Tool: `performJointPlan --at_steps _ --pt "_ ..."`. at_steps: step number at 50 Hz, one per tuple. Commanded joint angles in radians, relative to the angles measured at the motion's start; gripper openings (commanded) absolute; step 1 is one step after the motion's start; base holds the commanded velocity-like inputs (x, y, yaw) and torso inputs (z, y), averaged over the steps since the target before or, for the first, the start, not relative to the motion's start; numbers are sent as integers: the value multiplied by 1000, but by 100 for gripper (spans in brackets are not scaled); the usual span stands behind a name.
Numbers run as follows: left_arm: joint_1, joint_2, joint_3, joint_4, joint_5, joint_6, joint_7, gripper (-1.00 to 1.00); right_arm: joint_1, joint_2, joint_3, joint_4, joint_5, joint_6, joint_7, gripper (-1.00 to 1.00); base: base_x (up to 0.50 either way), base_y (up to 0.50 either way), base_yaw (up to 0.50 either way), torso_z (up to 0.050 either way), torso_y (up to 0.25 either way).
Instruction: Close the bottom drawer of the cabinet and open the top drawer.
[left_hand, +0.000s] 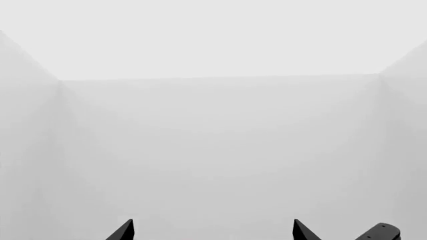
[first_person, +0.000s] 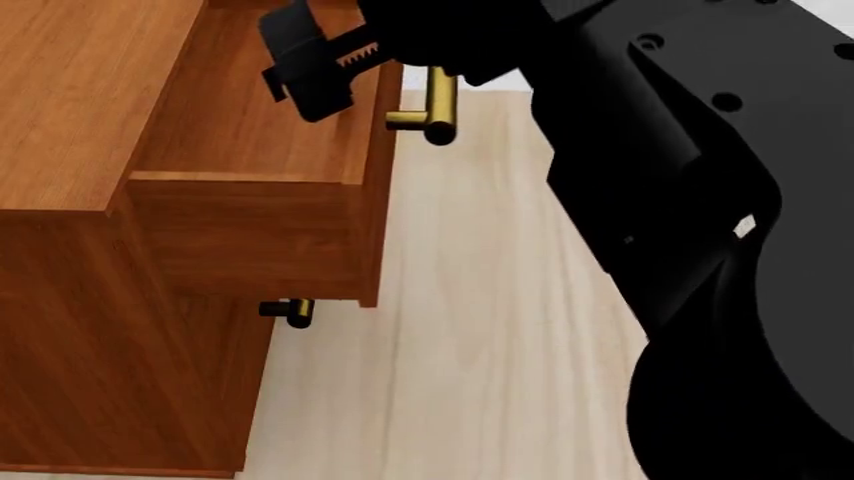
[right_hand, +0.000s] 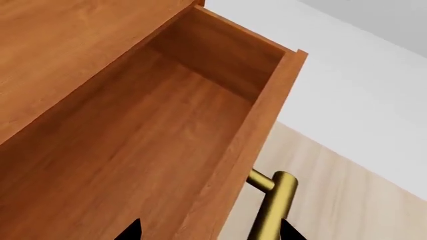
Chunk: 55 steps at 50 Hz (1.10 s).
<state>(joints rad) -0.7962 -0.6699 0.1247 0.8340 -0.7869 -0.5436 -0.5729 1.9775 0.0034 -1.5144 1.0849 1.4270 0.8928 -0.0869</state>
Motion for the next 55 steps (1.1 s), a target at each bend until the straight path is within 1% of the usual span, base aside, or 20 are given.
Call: performJointPlan --at_steps 1,20,35,42,55 --pt "1 -2 2 -1 1 2 -1 100 -62 -3 -36 -7 -6 0 -4 100 11 0 0 0 0" --pt "13 -11 -4 2 -3 8 -5 100 -131 -3 -30 -53 -94 43 -13 100 1 0 0 0 -5" --pt "-9 -16 -5 14 -31 -11 -21 100 -144 -3 -20 -66 -228 116 -53 100 0 0 0 0 -8" --pt "-11 -21 -11 26 -46 -17 -31 100 -139 -3 -8 -46 -265 134 -75 100 1 0 -2 0 -9" --pt "-1 -15 -1 22 -32 -2 -26 100 -118 -3 10 28 -350 148 -132 100 2 0 -1 0 -9"
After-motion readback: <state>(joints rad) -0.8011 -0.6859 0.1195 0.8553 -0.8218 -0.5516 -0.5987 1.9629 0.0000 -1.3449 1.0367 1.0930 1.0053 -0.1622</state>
